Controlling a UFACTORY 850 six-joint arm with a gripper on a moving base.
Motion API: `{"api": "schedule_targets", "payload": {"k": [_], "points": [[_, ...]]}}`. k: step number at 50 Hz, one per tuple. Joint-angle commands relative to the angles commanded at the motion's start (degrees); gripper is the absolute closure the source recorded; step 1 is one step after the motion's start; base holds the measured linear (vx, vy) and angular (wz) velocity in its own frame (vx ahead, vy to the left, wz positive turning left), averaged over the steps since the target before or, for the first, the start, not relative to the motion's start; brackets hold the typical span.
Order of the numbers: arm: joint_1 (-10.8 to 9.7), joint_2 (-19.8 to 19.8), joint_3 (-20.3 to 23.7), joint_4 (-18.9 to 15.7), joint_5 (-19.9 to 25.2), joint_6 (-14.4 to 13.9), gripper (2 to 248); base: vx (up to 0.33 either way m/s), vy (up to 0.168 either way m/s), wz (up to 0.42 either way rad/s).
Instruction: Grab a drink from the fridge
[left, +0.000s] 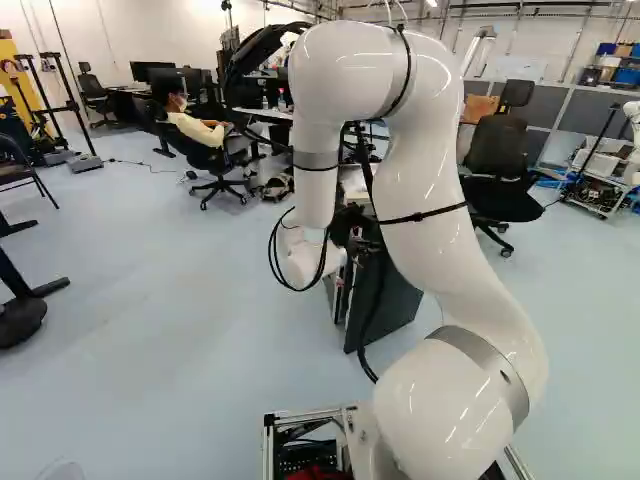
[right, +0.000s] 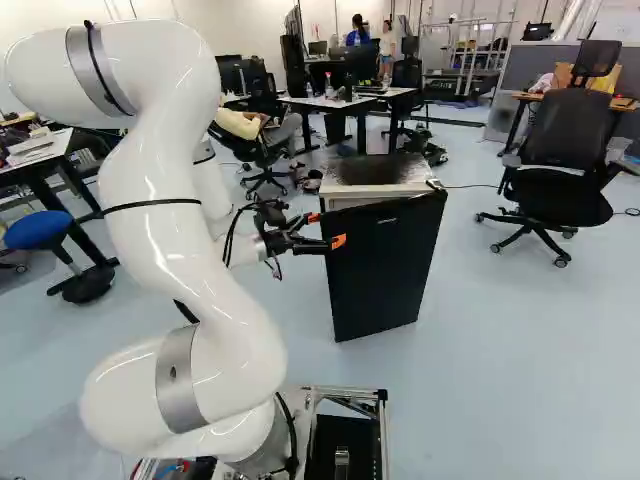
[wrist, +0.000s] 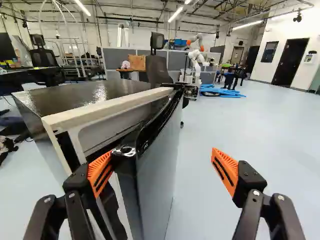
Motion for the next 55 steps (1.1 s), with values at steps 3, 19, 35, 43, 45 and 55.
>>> {"api": "schedule_targets", "payload": {"k": [3,19,35,43,45,55], "points": [[0.2,0.3,0.6,0.3,0.0,0.0,3,0.0,0.0,0.0],[1.2,1.6,3.8,1.7,0.0,0.0,3,0.0,0.0,0.0],[2.3,2.9,7.0,3.2,0.0,0.0,3,0.0,0.0,0.0],[2.5,3.4,8.3,4.0,0.0,0.0,3,0.0,0.0,0.0],[2.5,3.5,8.5,4.1,0.0,0.0,3,0.0,0.0,0.0],[2.4,4.0,9.8,5.1,0.0,0.0,3,0.0,0.0,0.0]]}}
